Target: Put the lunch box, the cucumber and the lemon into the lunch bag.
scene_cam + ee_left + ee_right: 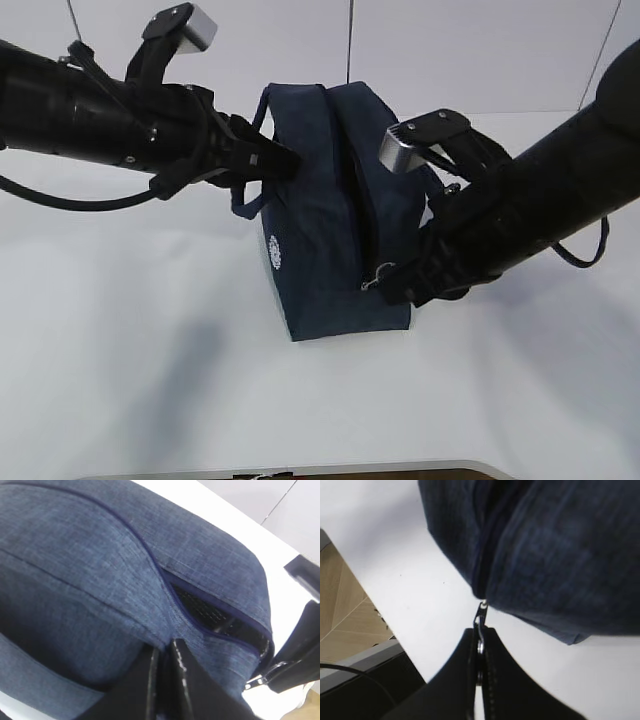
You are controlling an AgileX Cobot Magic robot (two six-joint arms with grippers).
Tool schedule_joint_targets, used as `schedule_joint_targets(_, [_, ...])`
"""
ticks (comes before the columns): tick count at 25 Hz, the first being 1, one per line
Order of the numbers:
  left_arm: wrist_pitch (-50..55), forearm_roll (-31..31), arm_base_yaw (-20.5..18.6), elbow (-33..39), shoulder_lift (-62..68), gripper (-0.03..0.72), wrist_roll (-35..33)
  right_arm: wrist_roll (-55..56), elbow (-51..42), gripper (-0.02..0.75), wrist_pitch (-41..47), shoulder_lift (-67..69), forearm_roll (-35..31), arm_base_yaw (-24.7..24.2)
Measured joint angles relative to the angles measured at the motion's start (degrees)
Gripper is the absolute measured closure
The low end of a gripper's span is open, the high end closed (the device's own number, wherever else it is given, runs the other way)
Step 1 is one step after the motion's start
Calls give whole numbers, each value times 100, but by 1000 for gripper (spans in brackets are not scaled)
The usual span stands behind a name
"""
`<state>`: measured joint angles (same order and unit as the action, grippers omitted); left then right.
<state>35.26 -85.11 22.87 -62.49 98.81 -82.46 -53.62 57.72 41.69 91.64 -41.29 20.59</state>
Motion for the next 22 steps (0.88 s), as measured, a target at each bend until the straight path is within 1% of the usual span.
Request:
schedule_joint_targets(5, [-12,-13,0,0,0,687,0,629,341,733,308,0,504,0])
schedule_joint_targets(12, [-1,-40,0,0,0,685,0,831,515,733,625,0,692,0])
schedule_joint_targets(14, [59,-40,0,0,0,666,0,845,515,733,643,0,735,0])
schedule_joint_targets(15, [106,-40,0,0,0,638,0,845,515,733,655,0,745,0])
schedule_joint_targets(17, [200,-40,0,0,0,552,0,853,515,733,668,0,767,0])
schedule_joint_targets(19, [229,-128,0,0,-28,440,-9,853,515,733,689,0,779,0])
schedule_joint_targets(20, [239,-198,0,0,-66,400,-19,853,515,733,689,0,779,0])
schedule_joint_targets(22, [257,-236,0,0,-190,348,-13,853,515,733,698,0,779,0])
